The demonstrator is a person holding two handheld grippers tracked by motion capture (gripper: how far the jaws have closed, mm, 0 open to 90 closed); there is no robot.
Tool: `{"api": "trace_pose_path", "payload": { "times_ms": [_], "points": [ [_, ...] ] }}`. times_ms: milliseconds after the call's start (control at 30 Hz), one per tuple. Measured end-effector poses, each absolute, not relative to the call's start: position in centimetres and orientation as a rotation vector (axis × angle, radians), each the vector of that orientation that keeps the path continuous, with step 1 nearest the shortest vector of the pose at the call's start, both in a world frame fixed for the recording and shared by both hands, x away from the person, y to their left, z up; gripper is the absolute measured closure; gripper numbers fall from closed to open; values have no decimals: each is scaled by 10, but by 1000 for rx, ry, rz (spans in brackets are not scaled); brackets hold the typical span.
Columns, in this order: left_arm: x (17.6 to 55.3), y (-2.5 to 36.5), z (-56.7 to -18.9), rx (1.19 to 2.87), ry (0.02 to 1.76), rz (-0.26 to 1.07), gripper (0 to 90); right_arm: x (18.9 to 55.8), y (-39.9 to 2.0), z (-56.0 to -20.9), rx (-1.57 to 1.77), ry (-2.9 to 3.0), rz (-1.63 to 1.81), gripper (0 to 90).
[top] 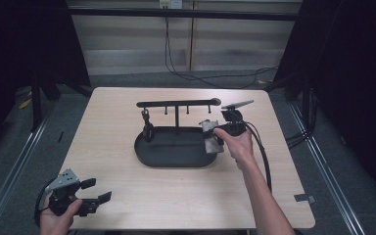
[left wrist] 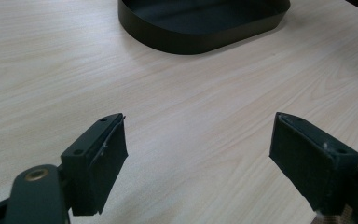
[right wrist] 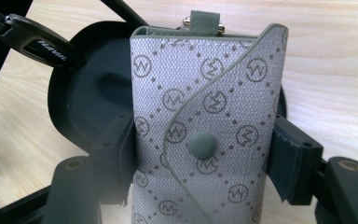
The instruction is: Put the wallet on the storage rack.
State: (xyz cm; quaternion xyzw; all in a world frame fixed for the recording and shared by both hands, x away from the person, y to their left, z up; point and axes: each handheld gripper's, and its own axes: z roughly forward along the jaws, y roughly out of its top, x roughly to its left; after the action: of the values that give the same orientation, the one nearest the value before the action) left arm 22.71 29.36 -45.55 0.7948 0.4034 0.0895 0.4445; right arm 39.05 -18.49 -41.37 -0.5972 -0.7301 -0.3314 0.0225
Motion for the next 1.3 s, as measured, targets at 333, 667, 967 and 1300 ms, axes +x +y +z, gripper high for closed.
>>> {"api": "trace_pose_path", "payload": {
  "times_ms": [333,667,967,1300],
  "points": [
    [226,294,-453,1958,988,236,186,395,-174,-429,-1839,-2249,-1014,332],
    [225,294,-453,1953,987,239,186,398,-167,-441,-1846,-2249,-1011,332],
    [226,294,-453,1963,983,232,186,402,-161,-450,-1863,-2253,-973,331],
    [226,295,-453,1955,985,240,186,403,-150,-461,-1862,-2274,-936,330]
  ]
}}
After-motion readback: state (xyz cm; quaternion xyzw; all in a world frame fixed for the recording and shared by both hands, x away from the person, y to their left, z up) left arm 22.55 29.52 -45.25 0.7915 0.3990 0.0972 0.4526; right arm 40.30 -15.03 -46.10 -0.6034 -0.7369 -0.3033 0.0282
